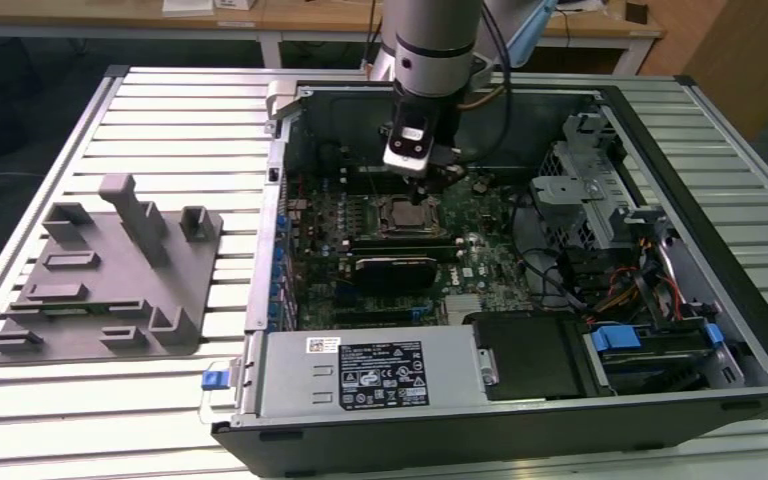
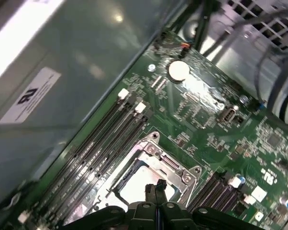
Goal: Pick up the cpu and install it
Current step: 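Close the cpu cover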
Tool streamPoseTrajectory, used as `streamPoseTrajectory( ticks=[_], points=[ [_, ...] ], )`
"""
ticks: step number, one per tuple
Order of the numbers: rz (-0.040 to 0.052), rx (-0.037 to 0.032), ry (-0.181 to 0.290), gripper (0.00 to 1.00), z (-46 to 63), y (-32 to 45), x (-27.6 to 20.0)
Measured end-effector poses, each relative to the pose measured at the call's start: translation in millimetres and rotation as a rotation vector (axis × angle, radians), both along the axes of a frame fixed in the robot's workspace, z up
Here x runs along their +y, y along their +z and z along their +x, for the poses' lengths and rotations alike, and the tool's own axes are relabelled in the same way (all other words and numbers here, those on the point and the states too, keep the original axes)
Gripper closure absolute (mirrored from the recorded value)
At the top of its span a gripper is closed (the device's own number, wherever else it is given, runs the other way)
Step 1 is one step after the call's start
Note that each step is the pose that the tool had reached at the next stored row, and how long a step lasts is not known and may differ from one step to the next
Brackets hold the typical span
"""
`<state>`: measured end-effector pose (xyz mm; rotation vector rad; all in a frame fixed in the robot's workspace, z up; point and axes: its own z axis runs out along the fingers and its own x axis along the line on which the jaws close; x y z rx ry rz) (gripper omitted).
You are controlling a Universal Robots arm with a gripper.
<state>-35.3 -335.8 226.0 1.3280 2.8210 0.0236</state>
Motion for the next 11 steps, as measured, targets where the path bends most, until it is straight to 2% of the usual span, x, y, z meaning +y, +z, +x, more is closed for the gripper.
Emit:
streamPoseTrajectory(
  ticks=[11],
  points=[
    [-0.0013,0.0000,0.200,0.89,0.0,-0.6,0.0]
  ],
)
